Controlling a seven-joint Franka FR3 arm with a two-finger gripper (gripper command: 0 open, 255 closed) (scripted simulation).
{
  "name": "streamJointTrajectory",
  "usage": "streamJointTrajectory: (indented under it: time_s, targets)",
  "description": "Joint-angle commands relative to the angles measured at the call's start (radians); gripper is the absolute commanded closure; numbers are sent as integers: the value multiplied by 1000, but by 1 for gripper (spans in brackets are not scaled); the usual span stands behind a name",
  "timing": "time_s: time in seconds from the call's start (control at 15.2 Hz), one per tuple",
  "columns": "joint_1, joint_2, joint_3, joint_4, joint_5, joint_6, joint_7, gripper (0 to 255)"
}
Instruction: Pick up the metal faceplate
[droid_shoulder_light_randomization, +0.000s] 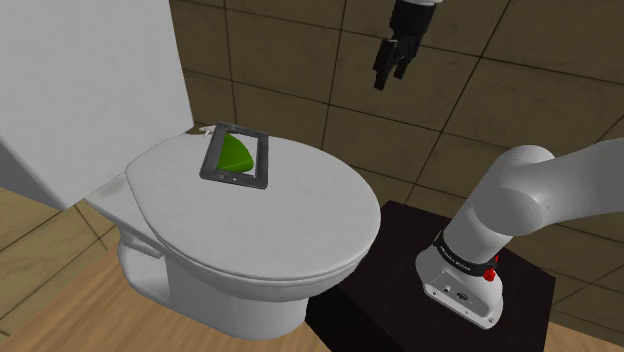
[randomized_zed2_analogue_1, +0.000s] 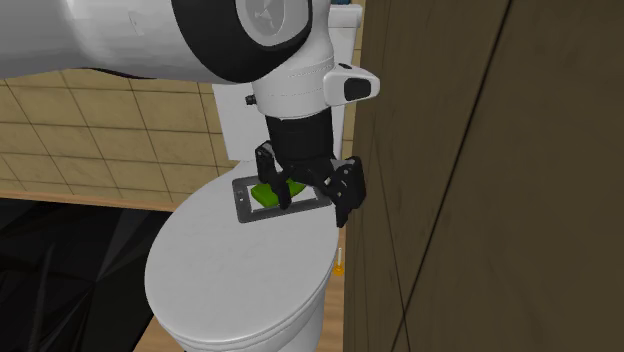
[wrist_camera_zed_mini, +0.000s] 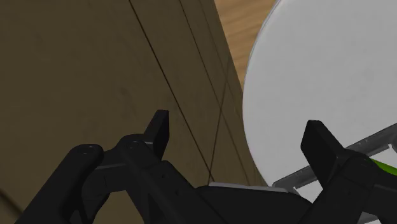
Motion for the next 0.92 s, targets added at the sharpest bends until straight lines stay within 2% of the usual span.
streamJointTrajectory:
  time_s: [0.0, 0.4, 0.86]
  targets:
    - [0, 0, 0, 0, 0, 0, 0, 0]
    - [7, 111, 113, -7, 101, 111, 216, 0]
    - [3, 302, 239, 53, 180, 250, 458, 0]
